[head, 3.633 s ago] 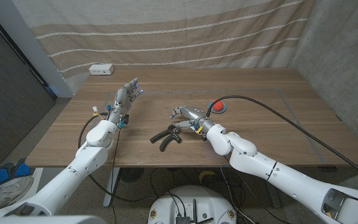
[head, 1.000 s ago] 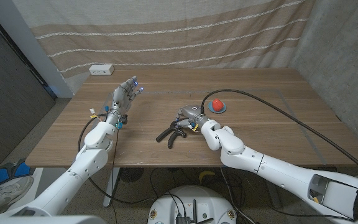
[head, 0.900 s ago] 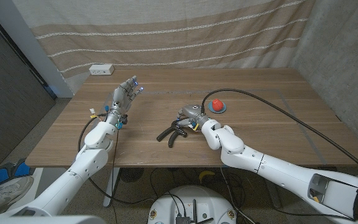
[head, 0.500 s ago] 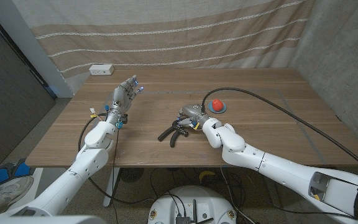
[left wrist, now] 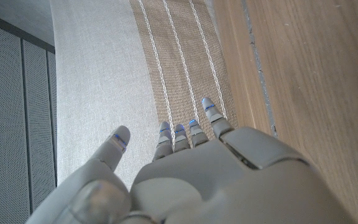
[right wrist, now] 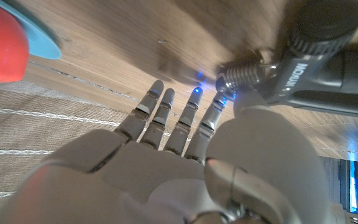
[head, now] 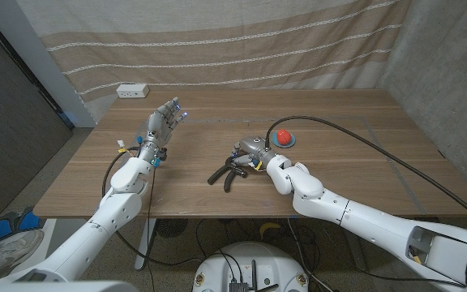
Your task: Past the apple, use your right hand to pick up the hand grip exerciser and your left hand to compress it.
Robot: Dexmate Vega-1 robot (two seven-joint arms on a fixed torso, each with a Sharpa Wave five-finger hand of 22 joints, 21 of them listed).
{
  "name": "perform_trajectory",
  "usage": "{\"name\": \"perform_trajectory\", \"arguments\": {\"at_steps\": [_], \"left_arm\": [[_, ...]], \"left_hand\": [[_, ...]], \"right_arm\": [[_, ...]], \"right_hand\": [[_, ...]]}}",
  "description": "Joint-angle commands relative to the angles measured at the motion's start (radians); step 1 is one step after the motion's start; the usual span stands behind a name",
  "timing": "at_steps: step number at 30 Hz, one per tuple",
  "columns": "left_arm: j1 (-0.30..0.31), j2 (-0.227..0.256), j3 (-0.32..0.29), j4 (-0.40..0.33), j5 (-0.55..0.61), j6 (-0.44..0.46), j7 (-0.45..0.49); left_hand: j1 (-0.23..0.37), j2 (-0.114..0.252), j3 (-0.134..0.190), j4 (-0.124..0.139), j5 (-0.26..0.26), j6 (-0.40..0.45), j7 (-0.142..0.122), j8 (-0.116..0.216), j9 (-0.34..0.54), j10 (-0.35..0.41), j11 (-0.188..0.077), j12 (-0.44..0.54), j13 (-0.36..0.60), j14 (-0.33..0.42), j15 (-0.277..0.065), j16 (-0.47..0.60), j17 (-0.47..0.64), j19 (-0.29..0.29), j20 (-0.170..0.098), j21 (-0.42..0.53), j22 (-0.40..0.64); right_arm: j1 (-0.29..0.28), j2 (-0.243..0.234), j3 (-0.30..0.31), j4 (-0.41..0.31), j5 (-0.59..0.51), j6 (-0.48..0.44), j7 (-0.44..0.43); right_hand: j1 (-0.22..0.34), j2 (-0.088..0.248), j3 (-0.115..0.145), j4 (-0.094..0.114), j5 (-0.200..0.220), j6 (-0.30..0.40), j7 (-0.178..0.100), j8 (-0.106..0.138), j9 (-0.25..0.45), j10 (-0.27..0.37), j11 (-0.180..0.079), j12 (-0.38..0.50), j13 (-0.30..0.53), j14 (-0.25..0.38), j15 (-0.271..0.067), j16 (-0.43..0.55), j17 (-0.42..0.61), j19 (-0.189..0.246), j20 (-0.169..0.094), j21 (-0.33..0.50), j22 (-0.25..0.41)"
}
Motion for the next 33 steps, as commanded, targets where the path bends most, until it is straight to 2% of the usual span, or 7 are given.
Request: {"name": "perform_trajectory", "arguments": {"at_steps": [1, 6, 9, 10, 14, 21, 33], "left_arm": [[0.002, 0.0, 0.002, -0.004, 0.0, -0.003, -0.005], [0.003, 0.0, 0.001, -0.009, -0.001, -0.002, -0.001], [0.004, 0.0, 0.001, -0.01, 0.0, -0.002, 0.0], [0.003, 0.001, 0.002, -0.009, 0.003, -0.004, -0.003], [0.001, 0.0, 0.002, -0.008, 0.002, -0.004, -0.004], [-0.005, 0.0, 0.005, -0.003, 0.002, -0.002, -0.011], [-0.006, 0.004, 0.008, -0.006, 0.004, 0.002, -0.014]], "left_hand": [[-0.008, 0.055, 0.007, -0.003, 0.005, 0.009, 0.001, 0.001, 0.004, 0.001, 0.004, -0.004, 0.004, 0.005, 0.006, -0.001, 0.001, 0.012, 0.002, -0.001, 0.005], [-0.009, 0.055, 0.007, -0.003, 0.005, 0.008, 0.0, 0.0, 0.004, 0.002, 0.005, -0.004, 0.004, 0.005, 0.006, -0.001, 0.001, 0.011, 0.002, -0.001, 0.005], [-0.009, 0.055, 0.007, -0.003, 0.005, 0.008, 0.0, 0.0, 0.004, 0.002, 0.005, -0.004, 0.004, 0.005, 0.005, -0.001, 0.001, 0.011, 0.002, -0.002, 0.005], [-0.009, 0.054, 0.007, -0.003, 0.005, 0.008, 0.0, 0.0, 0.004, 0.001, 0.004, -0.004, 0.004, 0.005, 0.006, -0.001, 0.001, 0.011, 0.003, -0.002, 0.005], [-0.009, 0.054, 0.007, -0.004, 0.005, 0.008, -0.001, 0.0, 0.004, 0.001, 0.003, -0.004, 0.004, 0.005, 0.005, -0.001, 0.001, 0.011, 0.002, -0.002, 0.005], [-0.01, 0.053, 0.007, -0.005, 0.005, 0.009, 0.0, 0.0, 0.004, 0.001, 0.004, -0.004, 0.004, 0.005, 0.005, -0.001, 0.001, 0.011, 0.003, -0.003, 0.005], [-0.011, 0.051, 0.007, -0.006, 0.004, 0.007, -0.001, -0.001, 0.004, 0.002, 0.004, -0.004, 0.004, 0.005, 0.005, -0.001, 0.001, 0.013, 0.002, -0.004, 0.005]], "right_arm": [[-0.056, -0.009, 0.059, -0.006, 0.015, 0.051, -0.204], [-0.078, -0.007, 0.083, 0.002, 0.017, 0.078, -0.306], [-0.091, -0.001, 0.096, 0.015, 0.018, 0.093, -0.371], [-0.099, 0.003, 0.103, 0.023, 0.016, 0.099, -0.416], [-0.111, 0.009, 0.118, 0.04, 0.026, 0.125, -0.488], [-0.122, 0.013, 0.136, 0.05, 0.041, 0.137, -0.54], [-0.14, 0.015, 0.161, 0.081, 0.078, 0.208, -0.649]], "right_hand": [[0.079, 0.111, 0.01, -0.014, -0.013, 0.156, 0.162, 0.008, 0.015, -0.001, 0.002, -0.002, 0.007, -0.012, -0.185, 0.009, 0.01, -0.003, -0.027, 0.004, 0.002], [0.075, 0.122, 0.002, -0.01, -0.019, 0.148, 0.153, 0.017, 0.032, -0.003, 0.001, -0.004, 0.012, -0.013, -0.184, 0.016, 0.02, -0.004, -0.032, 0.004, 0.002], [0.068, 0.132, -0.003, -0.003, -0.018, 0.14, 0.135, 0.024, 0.046, -0.009, 0.0, -0.006, 0.016, -0.011, -0.182, 0.02, 0.026, -0.003, -0.038, 0.004, 0.003], [0.064, 0.138, -0.003, 0.001, -0.016, 0.135, 0.127, 0.027, 0.051, -0.01, 0.0, -0.007, 0.018, -0.01, -0.182, 0.019, 0.027, -0.004, -0.041, 0.004, 0.003], [0.023, 0.163, -0.011, 0.032, -0.004, 0.108, 0.095, 0.05, 0.093, -0.016, -0.004, -0.008, 0.032, 0.0, -0.181, 0.011, 0.027, -0.005, -0.063, 0.006, 0.005], [0.002, 0.181, -0.008, 0.054, 0.012, 0.062, 0.079, 0.093, 0.165, 0.022, -0.008, 0.027, 0.073, 0.061, -0.19, 0.027, 0.05, -0.001, -0.084, 0.014, 0.008], [-0.016, 0.184, 0.012, 0.079, 0.029, 0.011, 0.057, 0.149, 0.256, 0.022, -0.007, 0.049, 0.12, 0.09, -0.189, 0.005, 0.06, 0.0, -0.102, 0.025, 0.013]]}}
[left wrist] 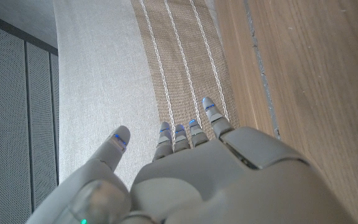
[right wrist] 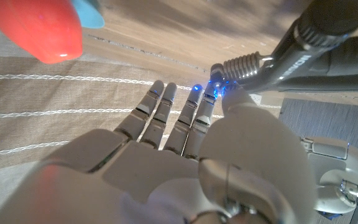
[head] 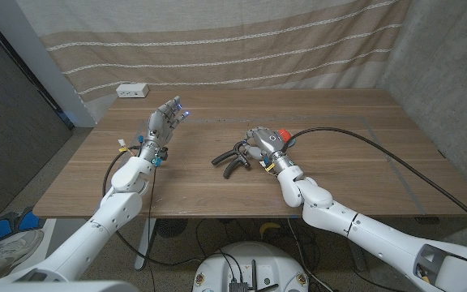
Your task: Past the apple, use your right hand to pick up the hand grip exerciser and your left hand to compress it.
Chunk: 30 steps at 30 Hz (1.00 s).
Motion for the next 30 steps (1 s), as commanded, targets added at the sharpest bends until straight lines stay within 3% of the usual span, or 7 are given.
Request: {"name": "perform_trajectory", "arguments": {"at_steps": [1, 9, 15, 17, 20, 24, 30], "left_arm": [[-0.003, 0.005, 0.004, -0.002, 0.004, 0.005, -0.006], [-0.006, 0.011, 0.008, -0.007, 0.002, 0.019, -0.01], [-0.009, 0.041, 0.015, -0.027, 0.01, 0.055, -0.02], [-0.012, 0.052, 0.019, -0.03, 0.015, 0.063, -0.03], [-0.014, 0.077, 0.026, -0.047, 0.021, 0.092, -0.041], [-0.035, 0.122, 0.043, -0.061, 0.015, 0.151, -0.1], [-0.065, 0.156, 0.064, -0.061, 0.006, 0.205, -0.168]], "left_hand": [[-0.011, 0.051, 0.003, -0.002, 0.004, 0.007, -0.001, -0.001, 0.004, 0.002, 0.004, 0.0, 0.004, 0.005, 0.005, -0.001, 0.001, 0.003, 0.001, 0.0, 0.005], [-0.009, 0.047, 0.003, -0.006, 0.004, 0.004, -0.003, -0.002, 0.004, 0.002, 0.003, 0.0, 0.004, 0.008, 0.004, -0.001, 0.0, 0.003, -0.001, -0.001, 0.005], [-0.002, 0.032, -0.001, -0.026, 0.0, -0.001, -0.009, -0.003, 0.003, 0.004, -0.002, 0.001, 0.003, 0.012, 0.003, 0.0, -0.002, 0.004, -0.006, -0.004, 0.004], [0.009, 0.018, -0.001, -0.049, -0.002, -0.003, -0.012, -0.001, 0.003, 0.009, -0.003, 0.003, 0.004, 0.017, 0.001, 0.001, -0.002, 0.003, -0.008, -0.007, 0.002], [0.042, -0.006, 0.003, -0.109, -0.008, -0.004, -0.015, 0.005, 0.003, 0.025, -0.007, 0.007, 0.004, 0.037, 0.001, 0.005, -0.002, 0.004, -0.009, -0.015, -0.001], [0.078, -0.019, 0.008, -0.17, -0.012, 0.007, -0.009, 0.012, 0.003, 0.054, -0.009, 0.014, 0.005, 0.086, -0.008, 0.017, 0.0, 0.005, -0.008, -0.024, -0.002], [0.1, -0.028, 0.005, -0.204, -0.013, 0.024, -0.003, 0.018, 0.003, 0.074, -0.013, 0.018, 0.005, 0.119, -0.013, 0.021, 0.001, 0.0, -0.007, -0.032, -0.002]], "right_arm": [[-0.025, 0.01, 0.036, 0.042, 0.039, 0.087, -0.157], [-0.025, 0.025, 0.045, 0.078, 0.043, 0.131, -0.249], [-0.027, 0.031, 0.05, 0.092, 0.045, 0.159, -0.301], [-0.025, 0.031, 0.051, 0.096, 0.044, 0.168, -0.314], [-0.024, 0.033, 0.052, 0.102, 0.044, 0.179, -0.331], [-0.023, 0.032, 0.055, 0.107, 0.041, 0.199, -0.358], [-0.022, 0.03, 0.059, 0.105, 0.032, 0.208, -0.381]], "right_hand": [[-0.006, 0.038, 0.039, 0.048, 0.011, -0.023, -0.004, 0.133, 0.261, -0.002, -0.002, 0.009, 0.021, 0.019, -0.189, -0.011, 0.008, 0.007, -0.097, 0.013, 0.007], [-0.024, 0.04, 0.048, 0.068, 0.019, -0.053, -0.012, 0.165, 0.313, -0.023, -0.001, 0.015, 0.049, 0.03, -0.188, -0.026, 0.017, 0.014, -0.108, 0.026, 0.011], [-0.036, 0.039, 0.059, 0.083, 0.025, -0.08, -0.02, 0.192, 0.357, -0.043, -0.002, 0.019, 0.072, 0.033, -0.188, -0.043, 0.024, 0.01, -0.111, 0.034, 0.014], [-0.04, 0.04, 0.062, 0.088, 0.026, -0.091, -0.026, 0.2, 0.372, -0.049, -0.002, 0.02, 0.079, 0.035, -0.188, -0.048, 0.027, 0.01, -0.111, 0.037, 0.015], [-0.047, 0.039, 0.065, 0.095, 0.028, -0.108, -0.028, 0.209, 0.391, -0.057, -0.002, 0.022, 0.089, 0.036, -0.186, -0.056, 0.03, 0.008, -0.114, 0.041, 0.016], [-0.053, 0.041, 0.07, 0.104, 0.031, -0.116, -0.029, 0.222, 0.41, -0.065, -0.002, 0.024, 0.098, 0.035, -0.188, -0.064, 0.033, 0.008, -0.114, 0.046, 0.018], [-0.058, 0.04, 0.076, 0.109, 0.033, -0.131, -0.033, 0.239, 0.437, -0.075, -0.003, 0.026, 0.112, 0.037, -0.189, -0.072, 0.041, 0.006, -0.116, 0.052, 0.019]]}}
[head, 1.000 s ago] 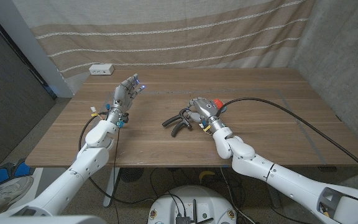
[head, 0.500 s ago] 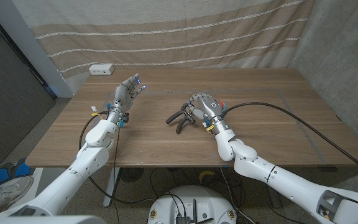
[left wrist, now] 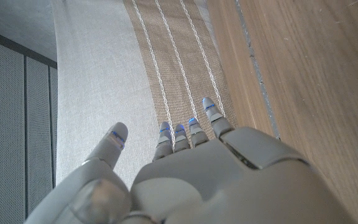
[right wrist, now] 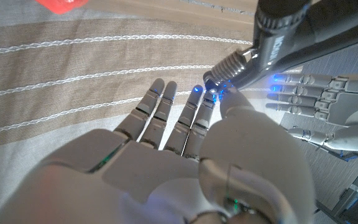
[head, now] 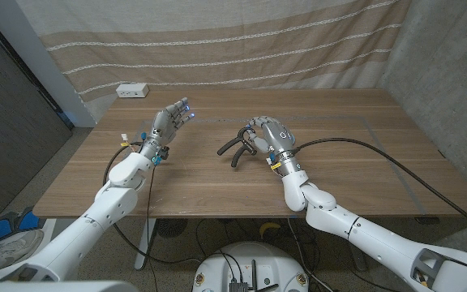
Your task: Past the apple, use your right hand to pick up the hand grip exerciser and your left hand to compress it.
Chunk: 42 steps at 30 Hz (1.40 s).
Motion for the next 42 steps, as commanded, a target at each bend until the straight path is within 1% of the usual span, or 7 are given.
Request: {"name": "perform_trajectory", "arguments": {"at_steps": [1, 7, 10, 17, 19, 31, 42], "left_arm": [[-0.049, 0.079, 0.038, -0.015, -0.013, 0.13, -0.141], [-0.104, 0.091, 0.062, 0.021, -0.06, 0.182, -0.283], [-0.143, 0.083, 0.076, 0.063, -0.095, 0.202, -0.388], [-0.194, 0.067, 0.093, 0.122, -0.125, 0.224, -0.519], [-0.227, 0.06, 0.11, 0.155, -0.128, 0.236, -0.584], [-0.306, 0.045, 0.146, 0.219, -0.12, 0.281, -0.729], [-0.354, 0.029, 0.168, 0.259, -0.106, 0.304, -0.804]], "left_hand": [[0.02, -0.004, -0.001, -0.019, -0.002, 0.016, 0.002, 0.01, 0.003, 0.013, -0.001, 0.005, 0.005, 0.017, -0.004, 0.009, 0.003, -0.009, 0.0, -0.004, 0.0], [0.037, -0.027, -0.009, -0.038, -0.004, 0.041, 0.012, 0.02, 0.004, 0.032, 0.0, 0.009, 0.006, 0.027, -0.008, 0.007, 0.004, -0.014, 0.002, -0.011, 0.001], [0.048, -0.036, -0.014, -0.041, -0.005, 0.055, 0.015, 0.024, 0.004, 0.054, 0.004, 0.014, 0.007, 0.043, -0.011, 0.01, 0.005, -0.013, 0.002, -0.015, 0.001], [0.058, -0.052, -0.023, -0.043, -0.005, 0.067, 0.015, 0.026, 0.005, 0.071, 0.007, 0.017, 0.007, 0.058, -0.014, 0.011, 0.005, -0.014, 0.001, -0.018, 0.001], [0.059, -0.067, -0.031, -0.043, -0.006, 0.069, 0.014, 0.026, 0.005, 0.081, 0.01, 0.018, 0.008, 0.063, -0.014, 0.011, 0.006, -0.015, 0.003, -0.021, 0.002], [0.054, -0.09, -0.048, -0.034, -0.004, 0.104, 0.011, 0.03, 0.006, 0.101, 0.021, 0.02, 0.009, 0.07, -0.011, 0.008, 0.006, -0.016, 0.004, -0.026, 0.002], [0.047, -0.103, -0.059, -0.029, -0.004, 0.117, 0.018, 0.029, 0.007, 0.104, 0.025, 0.017, 0.009, 0.064, -0.006, 0.003, 0.007, -0.018, 0.003, -0.03, 0.003]], "right_arm": [[0.001, 0.001, 0.011, 0.014, -0.011, 0.037, -0.072], [0.0, -0.008, 0.021, -0.002, -0.016, 0.054, -0.09], [0.001, -0.012, 0.025, -0.005, -0.022, 0.069, -0.109], [-0.003, -0.017, 0.032, -0.013, -0.031, 0.082, -0.121], [-0.004, -0.019, 0.033, -0.015, -0.034, 0.091, -0.13], [-0.008, -0.021, 0.047, -0.03, -0.038, 0.144, -0.166], [-0.014, -0.019, 0.06, -0.056, -0.05, 0.169, -0.181]], "right_hand": [[-0.025, 0.007, 0.091, 0.094, 0.007, -0.006, -0.001, 0.108, 0.439, -0.007, -0.003, 0.006, 0.01, 0.008, -0.183, -0.003, 0.009, 0.002, -0.12, 0.008, 0.005], [-0.026, 0.007, 0.095, 0.095, 0.009, -0.013, 0.0, 0.119, 0.455, -0.012, -0.003, 0.009, 0.019, 0.008, -0.184, -0.007, 0.015, 0.001, -0.119, 0.012, 0.006], [-0.029, 0.008, 0.097, 0.098, 0.009, -0.014, -0.003, 0.121, 0.456, -0.014, -0.003, 0.01, 0.023, 0.009, -0.182, -0.01, 0.017, 0.001, -0.119, 0.014, 0.006], [-0.033, 0.008, 0.1, 0.102, 0.01, -0.027, -0.005, 0.127, 0.468, -0.019, -0.003, 0.012, 0.032, 0.01, -0.182, -0.015, 0.022, -0.001, -0.118, 0.019, 0.007], [-0.035, 0.008, 0.101, 0.104, 0.011, -0.03, -0.006, 0.129, 0.472, -0.021, -0.003, 0.012, 0.035, 0.01, -0.182, -0.017, 0.024, -0.003, -0.118, 0.02, 0.007], [-0.041, 0.008, 0.107, 0.11, 0.013, -0.041, -0.008, 0.135, 0.474, -0.032, -0.003, 0.016, 0.05, 0.009, -0.183, -0.027, 0.035, -0.006, -0.117, 0.027, 0.008], [-0.046, 0.008, 0.113, 0.115, 0.014, -0.053, -0.01, 0.14, 0.479, -0.043, -0.003, 0.017, 0.063, 0.006, -0.182, -0.036, 0.044, -0.012, -0.114, 0.033, 0.009]]}}
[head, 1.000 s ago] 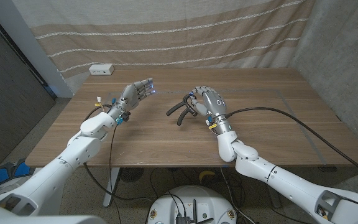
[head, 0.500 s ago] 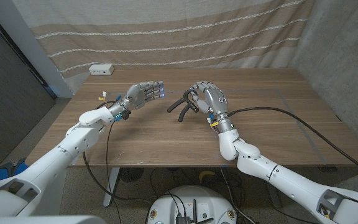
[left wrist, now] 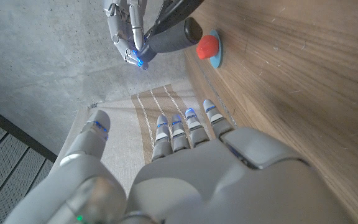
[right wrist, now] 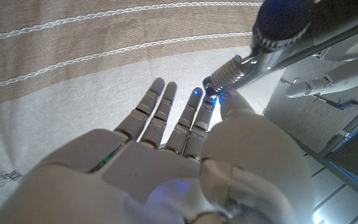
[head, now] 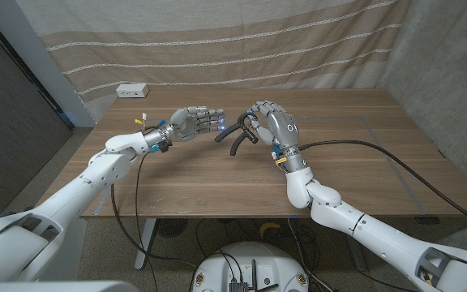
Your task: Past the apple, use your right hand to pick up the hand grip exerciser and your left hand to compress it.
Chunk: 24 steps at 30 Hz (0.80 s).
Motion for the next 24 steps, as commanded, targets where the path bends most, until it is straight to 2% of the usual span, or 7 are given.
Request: {"name": "perform_trajectory", "arguments": {"at_steps": [1, 8, 12, 15, 17, 18, 24], "left_arm": [[-0.072, -0.023, 0.033, 0.066, 0.011, 0.032, -0.124], [-0.126, -0.041, 0.058, 0.122, 0.029, 0.043, -0.203], [-0.185, -0.07, 0.085, 0.2, 0.042, 0.051, -0.296], [-0.253, -0.111, 0.115, 0.3, 0.062, 0.044, -0.401], [-0.275, -0.128, 0.121, 0.337, 0.067, 0.041, -0.438], [-0.307, -0.142, 0.15, 0.383, 0.058, 0.034, -0.471], [-0.399, -0.107, 0.37, 0.444, -0.111, -0.021, -0.471]], "left_hand": [[0.0, -0.008, -0.01, 0.001, 0.0, 0.009, 0.005, 0.005, 0.002, 0.009, 0.002, 0.001, 0.004, 0.002, 0.006, -0.005, 0.003, -0.005, -0.002, -0.007, 0.003], [-0.006, -0.018, -0.018, 0.004, 0.001, -0.001, 0.014, -0.004, 0.002, 0.007, 0.006, -0.002, 0.005, -0.003, 0.009, -0.008, 0.003, -0.008, -0.002, -0.01, 0.003], [-0.01, -0.029, -0.025, 0.004, 0.001, -0.016, 0.013, -0.012, 0.002, 0.003, 0.01, -0.005, 0.005, -0.006, 0.011, -0.009, 0.003, -0.01, 0.001, -0.012, 0.003], [-0.011, -0.037, -0.029, 0.003, 0.002, -0.02, 0.013, -0.014, 0.002, 0.002, 0.016, -0.007, 0.005, -0.007, 0.014, -0.01, 0.003, -0.01, 0.0, -0.014, 0.004], [-0.012, -0.043, -0.033, 0.002, 0.002, -0.023, 0.013, -0.015, 0.002, 0.001, 0.016, -0.008, 0.005, -0.01, 0.017, -0.011, 0.004, -0.01, -0.001, -0.014, 0.004], [-0.013, -0.048, -0.035, 0.001, 0.003, -0.025, 0.014, -0.017, 0.002, 0.001, 0.016, -0.008, 0.005, -0.01, 0.019, -0.011, 0.004, -0.01, 0.0, -0.015, 0.004], [-0.015, -0.074, -0.049, -0.001, 0.005, -0.023, 0.03, -0.016, 0.003, 0.007, 0.033, -0.008, 0.006, 0.0, 0.033, -0.008, 0.004, -0.007, 0.002, -0.017, 0.004]], "right_arm": [[-0.006, 0.0, 0.015, -0.029, -0.012, 0.041, -0.027], [-0.003, 0.001, 0.021, -0.03, -0.022, 0.063, -0.04], [0.0, 0.001, 0.024, -0.026, -0.022, 0.08, -0.042], [0.006, 0.003, 0.024, -0.017, -0.022, 0.097, -0.048], [0.007, 0.005, 0.024, -0.014, -0.024, 0.101, -0.05], [0.011, 0.006, 0.024, -0.012, -0.024, 0.109, -0.053], [0.018, 0.01, 0.025, -0.007, -0.03, 0.131, -0.066]], "right_hand": [[-0.01, -0.002, 0.113, 0.115, 0.006, -0.005, -0.001, 0.061, 0.478, -0.004, 0.0, 0.006, 0.008, 0.007, -0.182, -0.006, 0.006, -0.005, -0.113, 0.007, 0.004], [-0.013, -0.002, 0.115, 0.118, 0.007, -0.006, 0.0, 0.064, 0.478, -0.009, 0.0, 0.007, 0.014, 0.006, -0.182, -0.01, 0.011, -0.008, -0.112, 0.01, 0.004], [-0.015, -0.002, 0.116, 0.119, 0.006, -0.008, 0.0, 0.065, 0.479, -0.01, 0.0, 0.007, 0.016, 0.005, -0.181, -0.012, 0.012, -0.009, -0.111, 0.011, 0.004], [-0.016, -0.003, 0.115, 0.12, 0.006, -0.008, 0.0, 0.067, 0.48, -0.012, 0.0, 0.007, 0.018, 0.004, -0.181, -0.013, 0.014, -0.011, -0.11, 0.012, 0.005], [-0.018, -0.002, 0.117, 0.121, 0.006, -0.01, 0.002, 0.068, 0.481, -0.014, 0.0, 0.007, 0.02, 0.003, -0.181, -0.015, 0.016, -0.011, -0.11, 0.013, 0.005], [-0.018, -0.002, 0.117, 0.122, 0.006, -0.01, 0.002, 0.068, 0.48, -0.014, 0.0, 0.007, 0.021, 0.003, -0.181, -0.016, 0.016, -0.012, -0.11, 0.013, 0.005], [-0.021, -0.003, 0.117, 0.123, 0.005, -0.013, 0.001, 0.069, 0.479, -0.017, 0.0, 0.008, 0.026, 0.002, -0.18, -0.018, 0.022, -0.014, -0.11, 0.016, 0.005]]}}
